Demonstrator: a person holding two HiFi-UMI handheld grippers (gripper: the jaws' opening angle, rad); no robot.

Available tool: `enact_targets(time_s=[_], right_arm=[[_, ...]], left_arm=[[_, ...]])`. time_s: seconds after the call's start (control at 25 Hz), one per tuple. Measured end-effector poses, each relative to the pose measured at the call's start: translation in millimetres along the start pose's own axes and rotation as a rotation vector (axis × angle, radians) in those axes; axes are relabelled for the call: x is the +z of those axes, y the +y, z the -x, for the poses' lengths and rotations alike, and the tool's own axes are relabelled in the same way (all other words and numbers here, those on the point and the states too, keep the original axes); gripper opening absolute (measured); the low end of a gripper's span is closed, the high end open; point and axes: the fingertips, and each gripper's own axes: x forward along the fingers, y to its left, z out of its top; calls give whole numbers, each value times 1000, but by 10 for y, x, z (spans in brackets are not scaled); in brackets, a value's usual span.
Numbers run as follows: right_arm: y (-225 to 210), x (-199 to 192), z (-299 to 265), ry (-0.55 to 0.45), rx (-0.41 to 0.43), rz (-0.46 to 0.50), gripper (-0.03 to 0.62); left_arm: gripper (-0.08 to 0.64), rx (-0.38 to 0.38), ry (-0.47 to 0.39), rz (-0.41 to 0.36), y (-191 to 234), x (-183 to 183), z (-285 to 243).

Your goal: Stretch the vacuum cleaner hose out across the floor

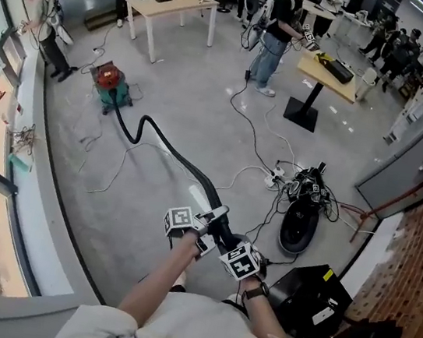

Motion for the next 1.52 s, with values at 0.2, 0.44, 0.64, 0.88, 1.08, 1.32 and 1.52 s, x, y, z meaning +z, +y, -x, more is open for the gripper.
enact_targets(time_s=[0.2, 0.44, 0.64, 0.88, 1.08, 1.32, 1.52], right_arm=[[-156, -159, 131, -1, -1, -19, 117], [-385, -928, 896, 42, 51, -81, 117], [-726, -1980, 1670, 92, -13, -104, 115], [-1009, -2859, 2385, 207, -118, 86, 114], [-1260, -3523, 2926, 349, -322, 271, 110], [-1241, -3855, 3351, 467, -564, 677, 110], [-1168, -3611, 3487, 476, -747, 962, 114]], left_arm=[[235, -11, 34, -16, 17, -145, -211], [242, 48, 185, -2, -73, -1231, -696], [245, 46, 409, 2, -4, -2505, -1352], [265, -132, 624, -96, -42, -3577, -1672], [382, -108, 374, 22, 395, -3273, -1588], [476, -19, 295, 51, 672, -2900, -1831], [323, 27, 302, 163, 859, -3114, -2091]])
